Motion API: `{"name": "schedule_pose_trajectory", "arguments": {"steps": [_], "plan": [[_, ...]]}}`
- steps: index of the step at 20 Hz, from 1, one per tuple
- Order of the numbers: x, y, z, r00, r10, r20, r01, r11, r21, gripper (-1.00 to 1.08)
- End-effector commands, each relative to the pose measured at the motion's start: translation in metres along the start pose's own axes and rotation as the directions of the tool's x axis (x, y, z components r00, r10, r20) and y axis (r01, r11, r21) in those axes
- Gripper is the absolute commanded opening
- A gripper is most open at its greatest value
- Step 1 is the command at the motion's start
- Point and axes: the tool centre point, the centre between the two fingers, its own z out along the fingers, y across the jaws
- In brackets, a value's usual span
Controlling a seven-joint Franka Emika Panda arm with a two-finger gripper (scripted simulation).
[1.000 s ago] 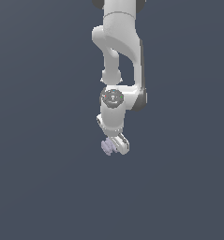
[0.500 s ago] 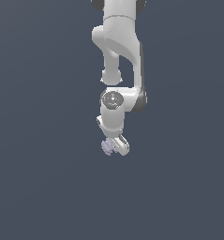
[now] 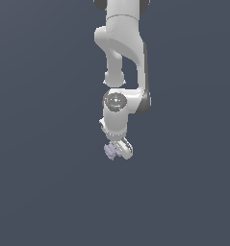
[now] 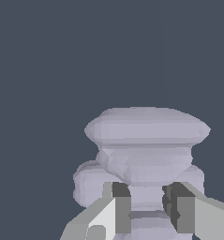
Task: Pick up the object and move it to a goal position.
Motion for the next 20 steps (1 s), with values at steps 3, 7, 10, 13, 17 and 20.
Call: {"name": "schedule_pose_trajectory", "arguments": {"steps": [3,7,10,13,17,20], "plan": [[-0.001,0.005,-0.002,1.000,0.001,0.003,-0.001,1.000,-0.005,-1.00],[-0.001,0.011,-0.014,1.000,0.001,0.003,-0.001,1.000,-0.005,-1.00],[-0.001,0.018,-0.028,1.000,0.001,0.003,-0.001,1.000,-0.006,-1.00],[-0.002,0.027,-0.045,1.000,0.001,0.004,-0.001,1.000,-0.006,-1.00],[-0.003,0.042,-0.076,1.000,0.001,0.004,-0.001,1.000,-0.006,-1.00],[-0.003,0.055,-0.102,1.000,0.000,0.005,0.000,1.000,-0.007,-1.00]]}}
